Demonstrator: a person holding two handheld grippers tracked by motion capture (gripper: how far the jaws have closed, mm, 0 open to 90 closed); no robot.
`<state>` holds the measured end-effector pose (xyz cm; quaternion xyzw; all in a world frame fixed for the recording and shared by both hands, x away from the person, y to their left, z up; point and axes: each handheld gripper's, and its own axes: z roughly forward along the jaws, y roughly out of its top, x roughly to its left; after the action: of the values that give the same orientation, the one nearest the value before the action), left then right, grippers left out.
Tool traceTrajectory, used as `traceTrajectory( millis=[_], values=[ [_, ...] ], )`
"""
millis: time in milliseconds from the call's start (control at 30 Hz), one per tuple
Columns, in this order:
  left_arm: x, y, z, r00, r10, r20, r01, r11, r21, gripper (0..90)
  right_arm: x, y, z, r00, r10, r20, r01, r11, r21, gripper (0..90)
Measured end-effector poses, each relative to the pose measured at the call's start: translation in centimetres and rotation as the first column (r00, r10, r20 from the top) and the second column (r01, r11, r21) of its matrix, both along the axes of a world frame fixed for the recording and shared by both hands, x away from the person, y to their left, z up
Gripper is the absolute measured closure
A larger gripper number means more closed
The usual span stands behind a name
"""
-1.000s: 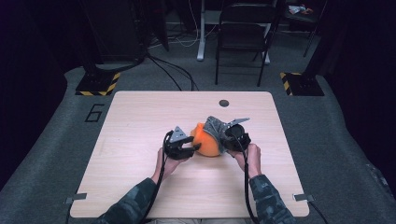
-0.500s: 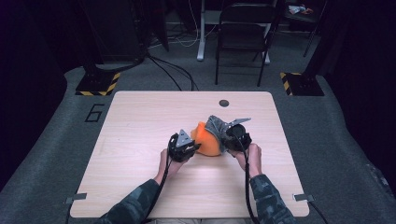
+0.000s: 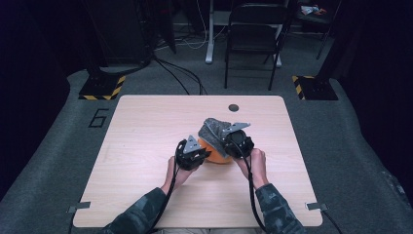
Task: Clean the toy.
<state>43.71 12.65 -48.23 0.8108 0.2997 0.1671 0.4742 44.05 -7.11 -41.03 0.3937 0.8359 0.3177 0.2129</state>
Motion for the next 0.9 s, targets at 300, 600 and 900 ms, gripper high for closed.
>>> traceTrajectory(
  millis=[300,600,900],
  values=[
    [0.6,0.6,-0.4,0.9995,0.012,-0.03,-0.013,0.9998,-0.015,81.1,1.7,-2.8,-2.2,0.9938,-0.086,-0.071,0.087,0.996,0.015,79.3],
    [0.9,0.8,-0.7,0.999,0.02,-0.04,-0.021,0.9995,-0.022,80.8,3.0,-4.6,-4.9,0.9736,-0.154,-0.169,0.158,0.987,0.012,79.3],
    [1.1,1.1,-0.8,0.9989,0.016,-0.044,-0.017,0.9995,-0.026,80.5,3.9,-5.3,-7.9,0.9469,-0.182,-0.265,0.18,0.983,-0.035,79.1]
  ],
)
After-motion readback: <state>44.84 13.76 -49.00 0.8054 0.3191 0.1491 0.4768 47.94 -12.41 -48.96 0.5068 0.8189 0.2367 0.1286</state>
